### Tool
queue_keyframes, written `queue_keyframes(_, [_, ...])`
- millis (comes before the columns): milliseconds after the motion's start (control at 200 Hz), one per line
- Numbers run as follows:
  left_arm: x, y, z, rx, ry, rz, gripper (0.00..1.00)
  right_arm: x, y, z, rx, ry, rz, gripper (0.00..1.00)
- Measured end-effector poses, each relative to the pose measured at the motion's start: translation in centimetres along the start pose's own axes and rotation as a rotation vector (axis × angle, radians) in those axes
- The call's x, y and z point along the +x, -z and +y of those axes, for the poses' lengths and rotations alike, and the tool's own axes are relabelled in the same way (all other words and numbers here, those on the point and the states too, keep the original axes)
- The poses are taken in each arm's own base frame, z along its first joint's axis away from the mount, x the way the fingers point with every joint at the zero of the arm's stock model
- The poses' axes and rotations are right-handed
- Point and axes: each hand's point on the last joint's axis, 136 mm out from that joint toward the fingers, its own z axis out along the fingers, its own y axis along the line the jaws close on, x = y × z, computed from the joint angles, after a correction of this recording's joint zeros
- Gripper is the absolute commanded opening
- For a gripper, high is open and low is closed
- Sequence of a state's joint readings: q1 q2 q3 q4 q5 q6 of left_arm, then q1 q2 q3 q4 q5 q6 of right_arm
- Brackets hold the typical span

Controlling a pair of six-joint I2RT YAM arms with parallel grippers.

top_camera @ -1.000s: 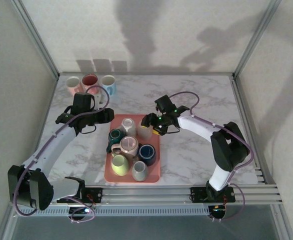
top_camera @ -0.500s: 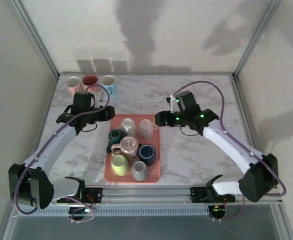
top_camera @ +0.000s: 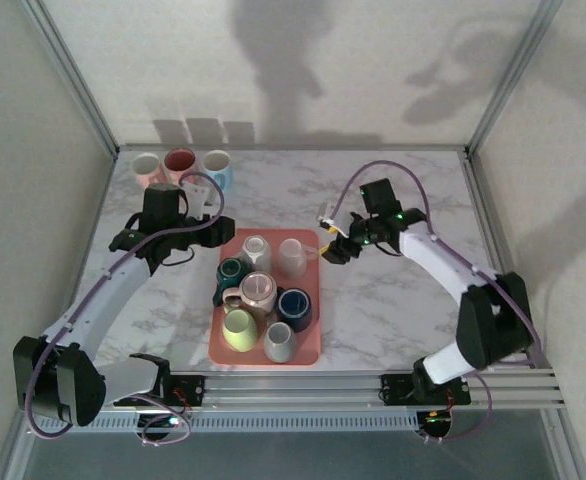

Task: Turn the mug right side up

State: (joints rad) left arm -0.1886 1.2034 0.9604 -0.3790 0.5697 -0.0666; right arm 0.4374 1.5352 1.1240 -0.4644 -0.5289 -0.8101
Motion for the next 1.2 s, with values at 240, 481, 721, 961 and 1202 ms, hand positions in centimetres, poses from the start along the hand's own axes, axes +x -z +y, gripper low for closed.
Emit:
queue_keyframes(240, [0.6,0.0,0.0,0.005,-0.058,0.025,0.52,-0.1,-4.6,-0.1,-0.114,0.239,0.053,0.61])
queue_keyframes(481, [0.8,0.1,0.0,0.005,-0.082,0.025,0.52,0.7,-7.1,-0.2,-0.173,0.339,0.11,0.56])
queue_keyframes(721, [1.0,0.1,0.0,0.005,-0.081,0.027,0.51,1.5,-7.7,0.0,-0.217,0.387,0.159,0.42])
queue_keyframes(961, [1.0,0.1,0.0,0.005,-0.081,0.026,0.51,1.6,-7.5,0.3,-0.229,0.405,0.183,0.36])
queue_keyframes(1202, [1.5,-0.1,0.2,0.003,-0.076,0.036,0.51,2.0,-8.2,0.6,-0.256,0.419,0.224,0.36])
